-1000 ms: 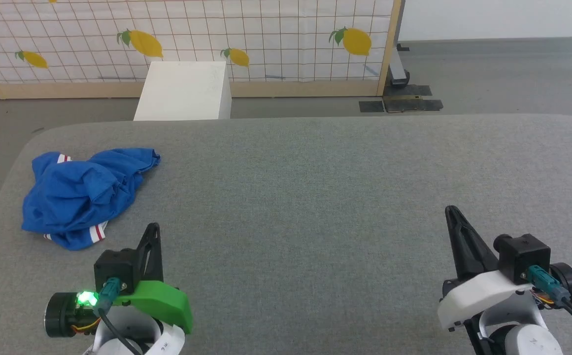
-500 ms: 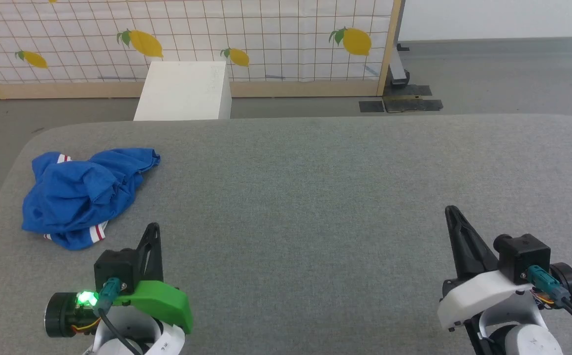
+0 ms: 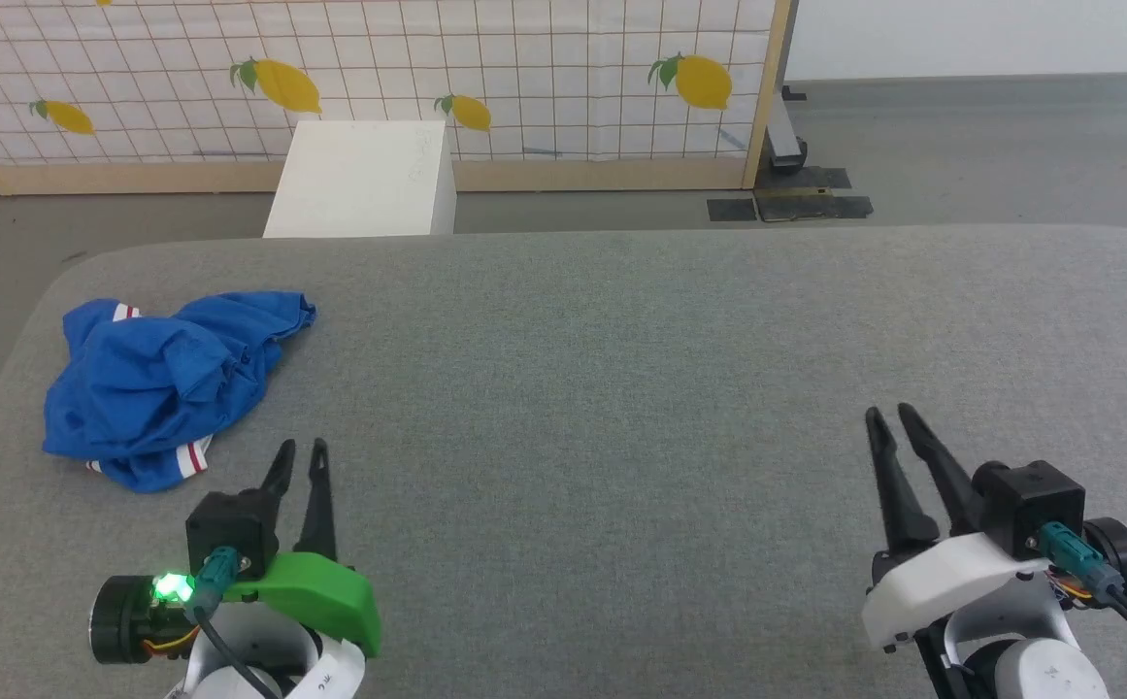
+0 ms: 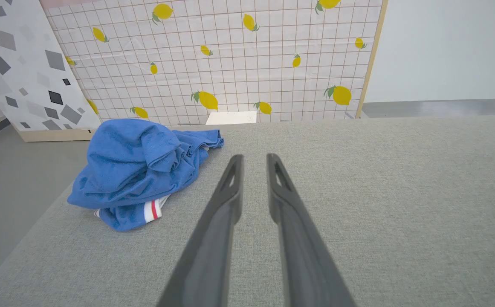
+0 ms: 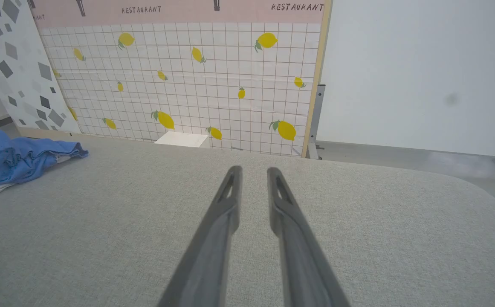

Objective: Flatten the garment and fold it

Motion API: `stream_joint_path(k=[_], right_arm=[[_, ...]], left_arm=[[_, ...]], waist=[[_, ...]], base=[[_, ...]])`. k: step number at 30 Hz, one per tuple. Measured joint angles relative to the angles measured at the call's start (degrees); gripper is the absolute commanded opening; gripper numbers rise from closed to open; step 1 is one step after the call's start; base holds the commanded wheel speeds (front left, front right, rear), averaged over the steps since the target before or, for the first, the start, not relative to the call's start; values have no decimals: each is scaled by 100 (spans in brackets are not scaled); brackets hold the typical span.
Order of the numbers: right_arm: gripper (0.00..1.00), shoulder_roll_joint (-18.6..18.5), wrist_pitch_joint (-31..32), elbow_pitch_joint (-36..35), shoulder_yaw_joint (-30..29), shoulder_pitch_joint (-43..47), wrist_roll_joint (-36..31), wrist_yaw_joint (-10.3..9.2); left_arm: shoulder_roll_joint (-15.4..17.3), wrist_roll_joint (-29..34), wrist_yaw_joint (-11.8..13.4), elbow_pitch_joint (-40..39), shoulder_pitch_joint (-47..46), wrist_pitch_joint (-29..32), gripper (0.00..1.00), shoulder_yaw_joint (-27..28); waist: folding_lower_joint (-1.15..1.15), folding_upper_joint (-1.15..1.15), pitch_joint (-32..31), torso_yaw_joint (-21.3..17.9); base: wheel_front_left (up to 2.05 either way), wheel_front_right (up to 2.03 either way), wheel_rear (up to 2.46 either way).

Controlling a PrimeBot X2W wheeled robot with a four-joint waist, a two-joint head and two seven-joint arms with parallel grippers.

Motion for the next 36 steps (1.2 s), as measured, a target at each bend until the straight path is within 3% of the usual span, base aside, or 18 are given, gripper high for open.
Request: stream_joint_path(k=[1,36], right_arm=[[100,0,0,0,0,0,0,0],[100,0,-355,279,-254,0,230,-1]], left_arm=[[0,-11,0,0,0,0,100,-4],[0,-379,33,411,-6,-361,100,-210]], waist=[[0,0,0,0],[0,0,7,-1]], base=[[0,0,0],[0,0,0]])
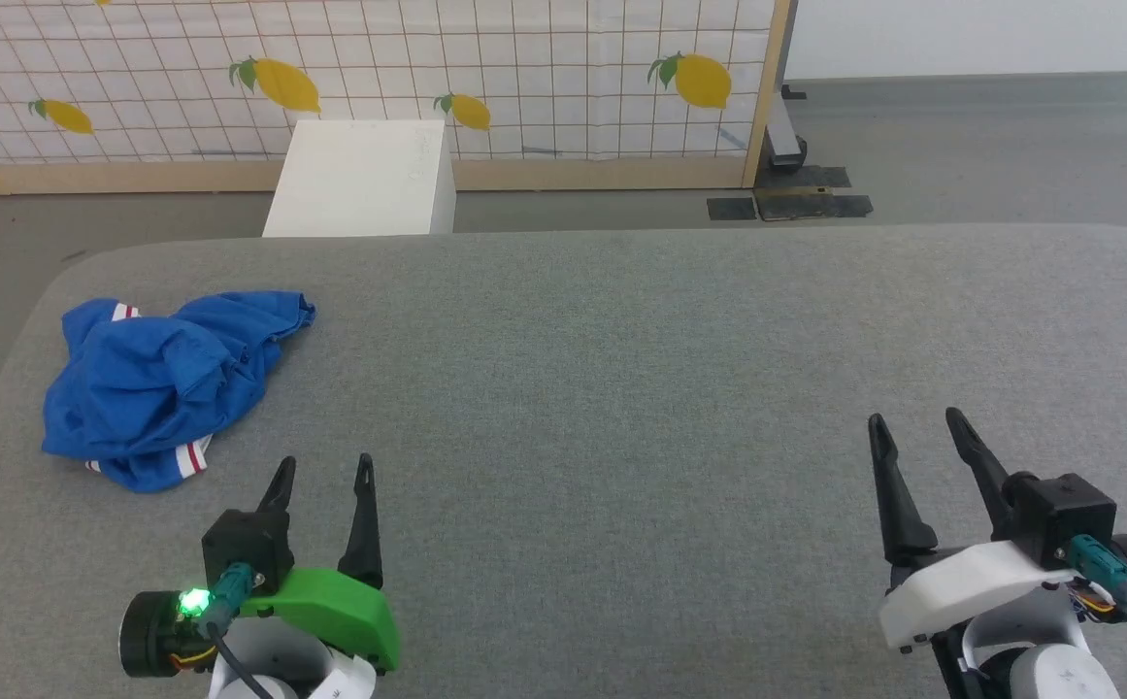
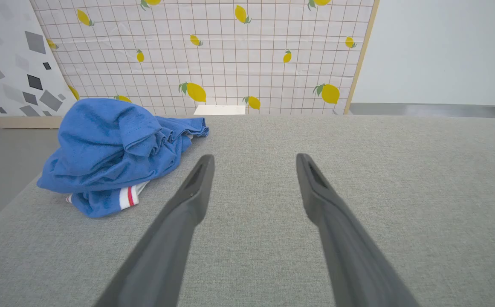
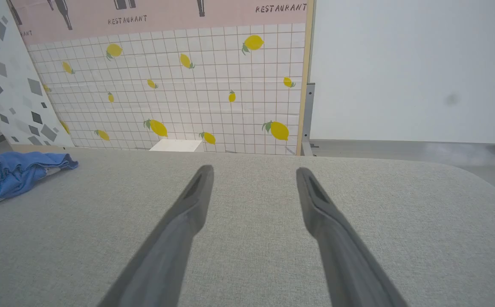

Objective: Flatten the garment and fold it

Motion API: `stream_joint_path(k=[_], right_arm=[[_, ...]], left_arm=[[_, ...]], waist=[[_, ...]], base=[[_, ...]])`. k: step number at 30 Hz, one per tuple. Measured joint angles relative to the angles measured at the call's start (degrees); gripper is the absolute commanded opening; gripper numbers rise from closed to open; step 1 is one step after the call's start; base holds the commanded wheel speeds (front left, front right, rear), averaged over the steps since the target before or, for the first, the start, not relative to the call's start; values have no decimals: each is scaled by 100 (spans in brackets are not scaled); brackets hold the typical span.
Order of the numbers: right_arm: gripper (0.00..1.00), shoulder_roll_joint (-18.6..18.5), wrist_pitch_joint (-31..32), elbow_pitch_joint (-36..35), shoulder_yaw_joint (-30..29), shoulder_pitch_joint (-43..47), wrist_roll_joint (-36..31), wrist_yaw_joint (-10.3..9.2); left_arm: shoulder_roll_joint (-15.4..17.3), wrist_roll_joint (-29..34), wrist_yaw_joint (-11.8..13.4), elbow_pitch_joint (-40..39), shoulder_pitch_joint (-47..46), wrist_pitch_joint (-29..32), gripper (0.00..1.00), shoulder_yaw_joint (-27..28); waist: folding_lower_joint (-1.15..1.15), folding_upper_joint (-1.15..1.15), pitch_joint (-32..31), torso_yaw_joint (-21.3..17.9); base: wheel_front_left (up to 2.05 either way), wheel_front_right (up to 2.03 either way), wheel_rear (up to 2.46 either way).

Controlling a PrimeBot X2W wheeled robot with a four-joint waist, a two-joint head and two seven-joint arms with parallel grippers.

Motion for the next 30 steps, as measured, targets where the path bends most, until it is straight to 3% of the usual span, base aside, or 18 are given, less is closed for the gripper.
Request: stream_joint_path(k=[30], right_arm=[[100,0,-355,274,-352,1,96,1]], left_arm=[[-1,-213,69,311,-1,-353,100,22]], waist=[[0,0,-32,-4]], base=[[0,0,0]])
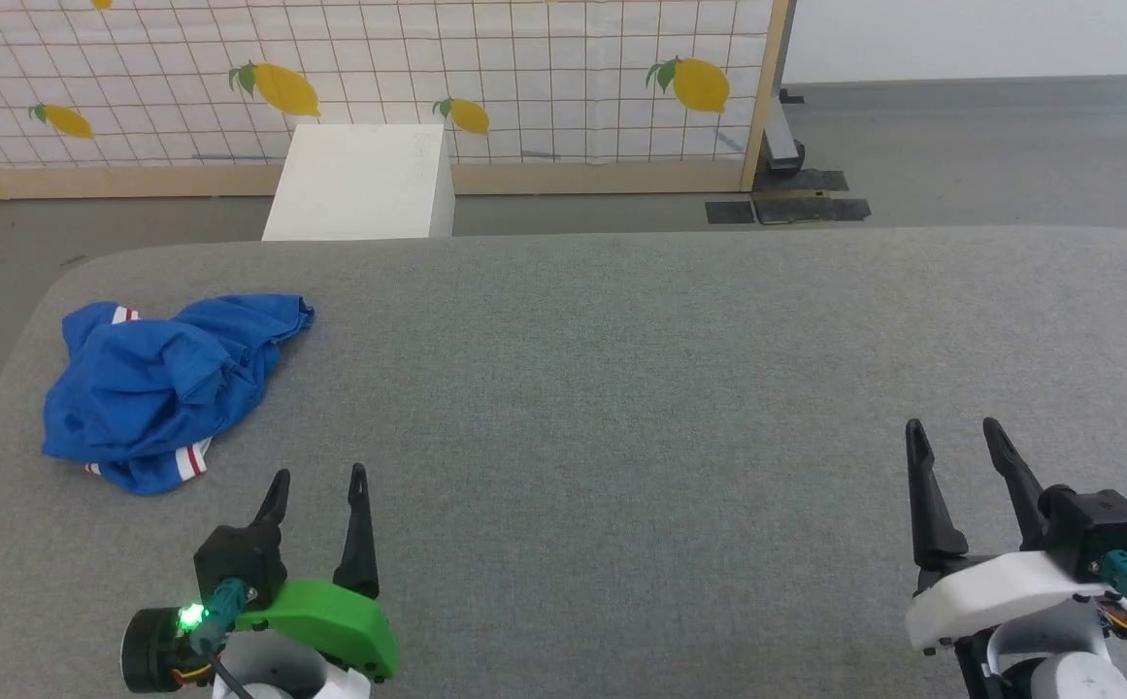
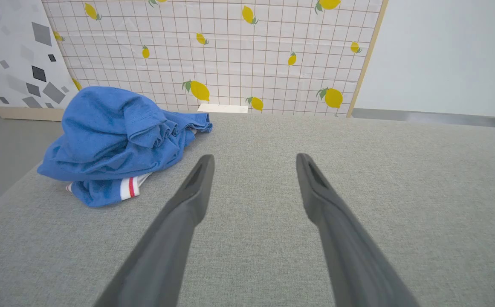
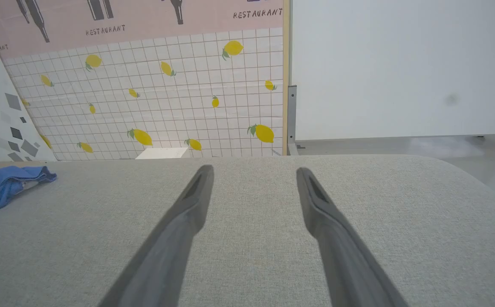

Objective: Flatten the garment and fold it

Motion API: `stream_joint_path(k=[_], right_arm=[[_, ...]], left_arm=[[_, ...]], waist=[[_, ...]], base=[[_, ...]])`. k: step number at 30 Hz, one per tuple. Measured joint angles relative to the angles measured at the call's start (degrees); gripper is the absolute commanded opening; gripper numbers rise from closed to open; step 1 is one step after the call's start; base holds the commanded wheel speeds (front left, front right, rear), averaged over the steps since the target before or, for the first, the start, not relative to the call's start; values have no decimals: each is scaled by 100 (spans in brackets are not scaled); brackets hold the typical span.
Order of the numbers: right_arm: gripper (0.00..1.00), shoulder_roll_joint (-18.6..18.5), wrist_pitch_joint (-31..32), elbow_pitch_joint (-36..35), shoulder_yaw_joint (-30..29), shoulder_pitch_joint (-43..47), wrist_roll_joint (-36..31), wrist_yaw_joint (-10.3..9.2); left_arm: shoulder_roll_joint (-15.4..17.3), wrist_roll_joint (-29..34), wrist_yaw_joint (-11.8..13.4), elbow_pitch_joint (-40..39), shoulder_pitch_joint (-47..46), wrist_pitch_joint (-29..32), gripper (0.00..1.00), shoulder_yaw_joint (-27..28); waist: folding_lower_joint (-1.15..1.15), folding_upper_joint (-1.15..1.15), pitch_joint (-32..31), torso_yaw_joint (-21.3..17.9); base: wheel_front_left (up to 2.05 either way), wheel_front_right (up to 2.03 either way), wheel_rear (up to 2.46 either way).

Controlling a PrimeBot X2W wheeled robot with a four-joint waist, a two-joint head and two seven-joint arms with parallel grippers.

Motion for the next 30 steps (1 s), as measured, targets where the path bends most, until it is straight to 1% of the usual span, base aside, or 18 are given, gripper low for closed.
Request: stream_joint_path(k=[30], right_arm=[[100,0,-352,321,-170,83,48,0]], left_arm=[[0,-285,65,360,0,-353,100,-56]], waist=[[0,0,-17,51]], base=[[0,0,0]])
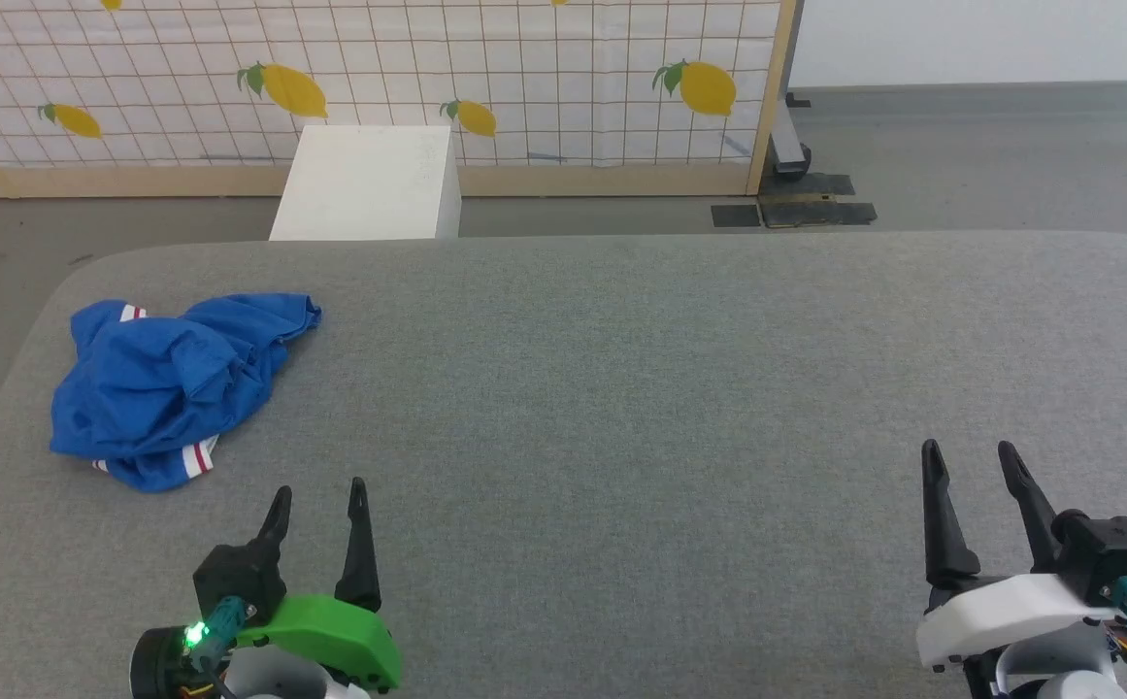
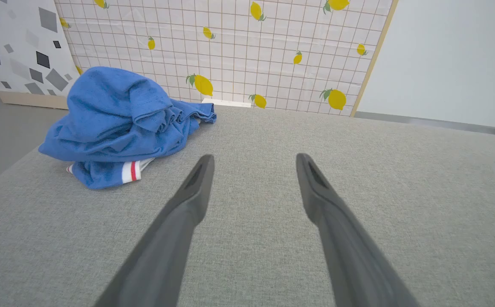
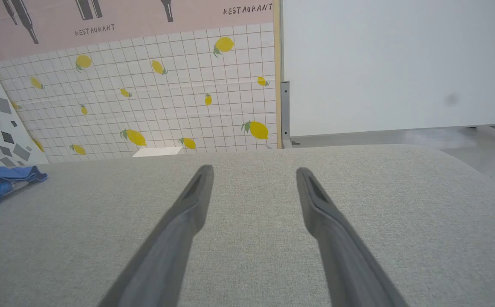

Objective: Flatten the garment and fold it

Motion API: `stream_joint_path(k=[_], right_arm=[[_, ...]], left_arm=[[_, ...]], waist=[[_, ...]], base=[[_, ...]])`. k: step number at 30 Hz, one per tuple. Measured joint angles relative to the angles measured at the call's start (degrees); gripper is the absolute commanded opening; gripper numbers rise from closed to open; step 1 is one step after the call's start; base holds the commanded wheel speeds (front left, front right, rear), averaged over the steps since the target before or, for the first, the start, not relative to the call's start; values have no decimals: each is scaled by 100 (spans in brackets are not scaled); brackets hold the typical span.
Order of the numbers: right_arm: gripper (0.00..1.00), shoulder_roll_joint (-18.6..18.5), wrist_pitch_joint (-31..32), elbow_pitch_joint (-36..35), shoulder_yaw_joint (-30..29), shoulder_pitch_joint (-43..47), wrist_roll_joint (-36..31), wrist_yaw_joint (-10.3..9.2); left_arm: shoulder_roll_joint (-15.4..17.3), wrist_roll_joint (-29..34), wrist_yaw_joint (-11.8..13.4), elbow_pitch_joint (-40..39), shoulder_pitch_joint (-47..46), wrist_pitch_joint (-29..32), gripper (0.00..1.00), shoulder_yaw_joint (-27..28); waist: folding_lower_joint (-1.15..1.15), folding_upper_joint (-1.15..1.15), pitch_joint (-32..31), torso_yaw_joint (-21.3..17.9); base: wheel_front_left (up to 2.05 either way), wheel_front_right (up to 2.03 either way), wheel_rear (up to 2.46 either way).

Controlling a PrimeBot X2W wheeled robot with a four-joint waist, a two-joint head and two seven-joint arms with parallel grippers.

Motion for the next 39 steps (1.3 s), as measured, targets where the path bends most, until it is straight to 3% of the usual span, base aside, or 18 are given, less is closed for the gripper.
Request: stream_joint_path(k=[17,39], right_arm=[[100,0,-204,188,-15,1,-23,0],[100,1,-404,514,297,-7,-55,1]], left_arm=[[1,-136,13,218,-60,-197,100,-12],[68,-315,138,279,-118,-398,100,-41]], waist=[[0,0,-32,296],[0,0,13,1433]], base=[[0,0,0],[0,0,0]])
